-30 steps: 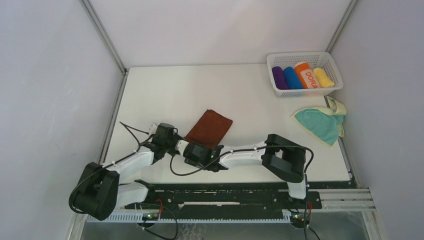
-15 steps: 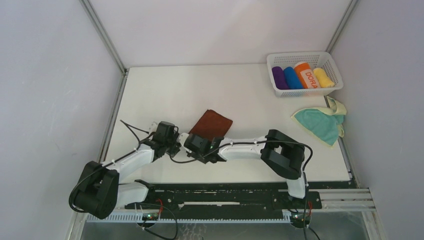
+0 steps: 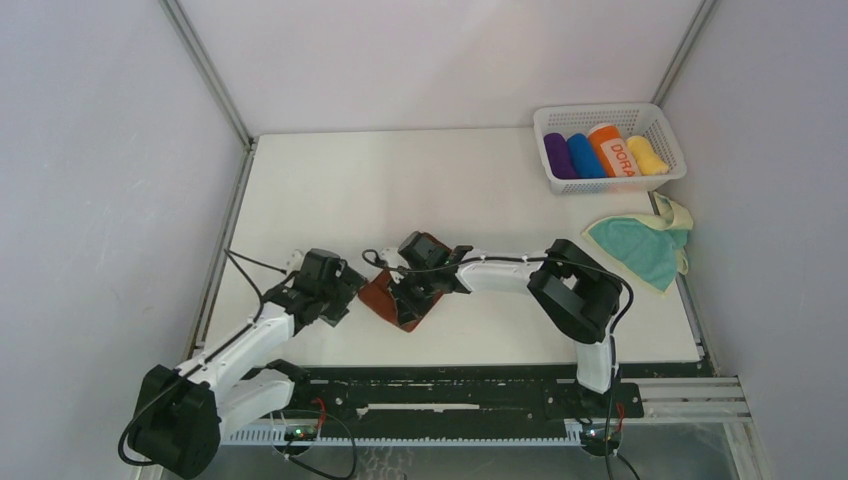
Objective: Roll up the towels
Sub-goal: Roll the towel at the center of the board.
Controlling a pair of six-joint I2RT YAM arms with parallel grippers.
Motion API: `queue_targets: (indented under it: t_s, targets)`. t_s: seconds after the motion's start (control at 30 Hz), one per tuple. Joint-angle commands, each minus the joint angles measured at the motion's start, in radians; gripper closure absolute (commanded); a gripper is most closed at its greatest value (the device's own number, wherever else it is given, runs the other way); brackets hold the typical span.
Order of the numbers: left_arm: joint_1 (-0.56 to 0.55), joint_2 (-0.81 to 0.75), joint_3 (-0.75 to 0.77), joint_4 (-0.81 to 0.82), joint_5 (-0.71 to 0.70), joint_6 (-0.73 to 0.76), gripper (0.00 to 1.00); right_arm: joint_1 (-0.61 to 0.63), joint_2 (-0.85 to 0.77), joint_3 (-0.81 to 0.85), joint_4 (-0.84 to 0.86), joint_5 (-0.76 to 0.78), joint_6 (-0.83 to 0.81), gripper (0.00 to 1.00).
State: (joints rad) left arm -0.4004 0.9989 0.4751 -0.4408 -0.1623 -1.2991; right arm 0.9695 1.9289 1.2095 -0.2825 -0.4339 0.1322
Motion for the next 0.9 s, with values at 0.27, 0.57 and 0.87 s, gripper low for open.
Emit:
queue_targets:
  t_s: [0.27,0.57,0.87]
  targets:
    - [-0.018,0.047,-0.048,0.064,0.080,-0.027,0.21,-0.089,0.048,-0.105,0.228,-0.310,0.233,1.00]
    - [-0.047,0.129,-0.045,0.087,0.038,-0.035,0.37,-0.118,0.064,-0.186,0.375,-0.357,0.357,1.00]
    - [-0.077,0.238,0.043,0.029,0.008,-0.017,0.69,-0.186,0.084,-0.347,0.687,-0.446,0.600,1.00]
